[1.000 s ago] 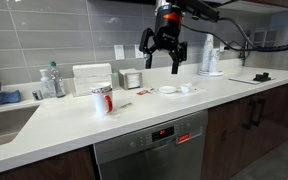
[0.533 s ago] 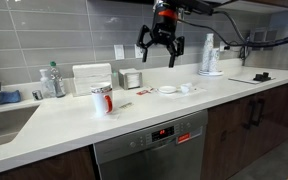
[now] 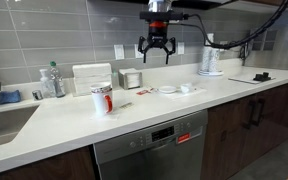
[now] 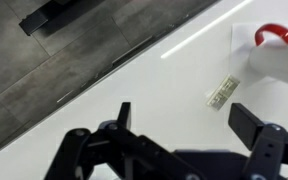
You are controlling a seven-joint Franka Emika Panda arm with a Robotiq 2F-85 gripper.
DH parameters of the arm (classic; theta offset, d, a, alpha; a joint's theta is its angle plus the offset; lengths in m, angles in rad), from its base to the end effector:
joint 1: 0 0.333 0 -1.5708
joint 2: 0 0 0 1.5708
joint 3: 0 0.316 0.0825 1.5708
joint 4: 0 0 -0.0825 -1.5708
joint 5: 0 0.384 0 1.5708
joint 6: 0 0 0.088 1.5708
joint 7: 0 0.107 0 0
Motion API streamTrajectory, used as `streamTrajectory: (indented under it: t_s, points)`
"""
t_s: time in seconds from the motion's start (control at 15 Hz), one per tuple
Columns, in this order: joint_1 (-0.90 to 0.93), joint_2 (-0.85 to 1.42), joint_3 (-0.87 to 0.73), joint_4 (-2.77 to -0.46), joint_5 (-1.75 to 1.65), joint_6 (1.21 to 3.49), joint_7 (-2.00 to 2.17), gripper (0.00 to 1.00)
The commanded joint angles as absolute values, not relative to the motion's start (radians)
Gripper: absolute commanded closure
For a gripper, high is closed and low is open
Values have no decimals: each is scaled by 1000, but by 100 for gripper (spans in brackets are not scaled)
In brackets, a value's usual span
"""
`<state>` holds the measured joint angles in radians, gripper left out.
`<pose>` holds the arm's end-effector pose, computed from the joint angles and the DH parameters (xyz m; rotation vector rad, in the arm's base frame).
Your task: Put the sugar and tomato ketchup on the plate
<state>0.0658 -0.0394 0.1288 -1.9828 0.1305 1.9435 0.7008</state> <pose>0.5338 0.1149 0.4824 -2.9200 0.8300 0.0768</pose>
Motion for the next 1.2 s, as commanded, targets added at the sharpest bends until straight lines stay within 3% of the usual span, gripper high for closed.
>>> streamTrajectory:
  t_s: [0.0, 0.47, 1.13]
  points:
    - [76, 103, 118, -1872, -14, 1996, 913, 0]
    - [127, 297, 46, -1722, -196, 2072, 1306, 0]
    - [205, 502, -53, -1593, -305, 2244, 1505, 0]
